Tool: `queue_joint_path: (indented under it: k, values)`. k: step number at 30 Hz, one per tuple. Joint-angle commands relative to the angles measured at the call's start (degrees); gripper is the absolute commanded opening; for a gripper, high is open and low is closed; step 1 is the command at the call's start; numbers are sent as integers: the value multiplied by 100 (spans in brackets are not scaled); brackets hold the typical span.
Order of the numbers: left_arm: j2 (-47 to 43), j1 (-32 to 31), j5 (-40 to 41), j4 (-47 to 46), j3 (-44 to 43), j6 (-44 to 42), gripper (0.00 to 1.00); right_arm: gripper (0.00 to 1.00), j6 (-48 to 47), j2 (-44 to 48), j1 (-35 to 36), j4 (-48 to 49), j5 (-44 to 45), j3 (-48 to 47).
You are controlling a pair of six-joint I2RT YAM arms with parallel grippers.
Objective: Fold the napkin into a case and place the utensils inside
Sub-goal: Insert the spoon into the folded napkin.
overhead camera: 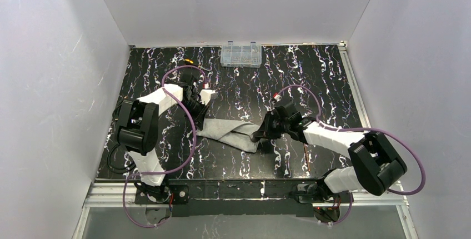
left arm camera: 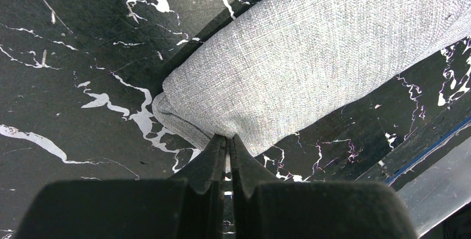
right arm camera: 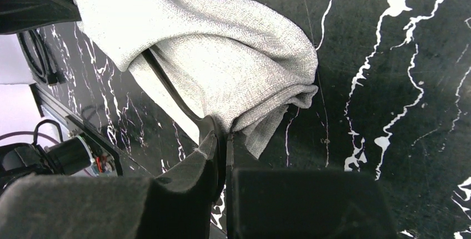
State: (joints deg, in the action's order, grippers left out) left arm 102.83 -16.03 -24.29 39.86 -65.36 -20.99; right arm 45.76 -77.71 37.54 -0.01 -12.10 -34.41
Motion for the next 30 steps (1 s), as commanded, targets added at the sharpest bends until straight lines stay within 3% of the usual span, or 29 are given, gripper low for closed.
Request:
queue_joint_path:
  k: [1, 2, 3, 9, 14, 18, 19, 22, 24, 25, 30]
  values:
    - [-116, -40, -32, 218, -141, -60, 0, 23, 6, -201, 81, 96, 231, -266]
    - [-118, -40, -34, 228, -139, -75, 0, 36, -13, -239, 78, 36, 244, -285]
    - [-122, -39, -30, 238, -143, -84, 0, 44, -51, -258, 79, -62, 283, -325]
    - [-132, -40, 72, 281, -156, -158, 0, 68, -399, 95, 63, -943, 597, -584]
    - [-133, -36, 74, 349, -192, -168, 0, 79, -746, 545, -19, -1891, 826, -903]
    - [-161, -33, 30, 516, -341, -170, 0, 77, -1033, 800, -336, -3014, 1504, -1306]
    - [-171, -31, 10, 585, -406, -156, 4, 76, -1091, 802, -490, -3323, 1696, -1410]
    - [-277, -24, 32, 799, -610, -114, 30, 72, -1315, 766, -982, -3949, 2216, -1676]
    - [-393, 17, 11, 926, -709, -114, 61, 71, -1427, 733, -1254, -4225, 2534, -1783]
    - [-458, 39, -26, 1013, -751, -145, 70, 70, -1455, 706, -1347, -4320, 2660, -1822]
    - [-634, 241, -132, 1442, -1092, -204, 79, 61, -1559, 478, -1693, -4347, 2934, -1677]
